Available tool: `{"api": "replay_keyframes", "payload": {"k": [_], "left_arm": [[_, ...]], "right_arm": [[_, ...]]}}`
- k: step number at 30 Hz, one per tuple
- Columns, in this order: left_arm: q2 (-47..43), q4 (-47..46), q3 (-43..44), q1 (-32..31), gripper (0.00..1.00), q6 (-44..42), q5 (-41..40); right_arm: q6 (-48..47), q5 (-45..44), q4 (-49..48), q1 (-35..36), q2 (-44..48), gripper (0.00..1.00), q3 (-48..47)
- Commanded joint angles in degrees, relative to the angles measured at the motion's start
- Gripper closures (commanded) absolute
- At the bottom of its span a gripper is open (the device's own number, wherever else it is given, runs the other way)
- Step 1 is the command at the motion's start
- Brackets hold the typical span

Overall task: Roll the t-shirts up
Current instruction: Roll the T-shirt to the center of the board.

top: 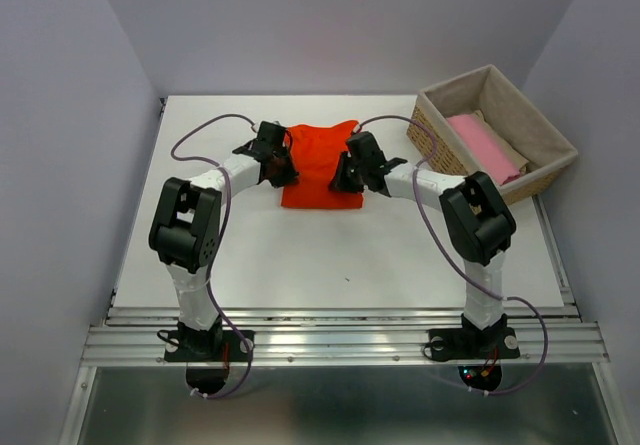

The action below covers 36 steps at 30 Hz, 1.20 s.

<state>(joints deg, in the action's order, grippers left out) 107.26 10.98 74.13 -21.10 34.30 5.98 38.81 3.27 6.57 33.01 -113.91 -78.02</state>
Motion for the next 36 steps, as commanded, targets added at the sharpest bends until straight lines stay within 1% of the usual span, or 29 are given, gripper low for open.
{"api": "replay_keyframes", "payload": {"k": [1,3,6,11,14,17,21,25,26,29,34,36], "left_arm": [[1.19,-2.19,-1.00,1.32,1.00,-0.99,-1.32],[1.63,-2.37,-1.18,1.77,1.00,-1.34,-0.97],[1.28,-1.76,-1.18,1.77,1.00,-2.05,-0.53],[-2.83,0.09,-0.83,1.85,1.00,-3.45,0.43],[-5.31,0.44,-0.74,1.85,1.00,-3.72,0.26],[-4.70,0.70,0.31,1.77,1.00,-3.89,-0.61],[-1.45,-0.34,1.72,1.77,1.00,-3.72,-1.23],[2.67,-2.02,3.56,1.77,1.00,-3.81,-2.72],[3.30,-2.11,4.26,1.77,1.00,-3.89,-3.07],[5.50,-2.11,4.71,1.77,1.00,-4.25,-3.69],[3.84,-1.58,-0.46,0.72,1.00,-3.98,-1.76],[0.42,-1.32,-5.90,-0.51,1.00,-3.90,-1.67]], "right_arm": [[-0.57,-4.57,0.10,-0.23,-5.69,0.78,-6.43],[-1.54,-5.72,2.30,-0.23,-7.20,0.78,-9.07],[-2.51,-5.90,3.89,-0.23,-6.60,0.78,-9.17],[-4.35,-8.97,3.80,-0.76,2.08,0.77,-4.00],[-5.23,-11.44,3.80,-0.76,5.53,0.76,-2.06],[-5.23,-12.85,3.80,-0.76,6.24,0.76,-0.56],[-4.27,-12.67,3.72,-1.37,4.23,0.76,-1.43],[-4.35,-11.18,3.80,-3.13,-1.30,0.76,-6.00],[-4.27,-9.96,4.50,-3.65,-4.01,0.77,-7.05],[-4.53,-8.54,5.82,-3.66,-8.24,0.77,-10.83],[-6.37,-6.17,6.61,-3.66,-10.11,0.77,-10.93],[-7.69,-5.29,6.62,-3.66,-9.76,0.77,-10.23]]}}
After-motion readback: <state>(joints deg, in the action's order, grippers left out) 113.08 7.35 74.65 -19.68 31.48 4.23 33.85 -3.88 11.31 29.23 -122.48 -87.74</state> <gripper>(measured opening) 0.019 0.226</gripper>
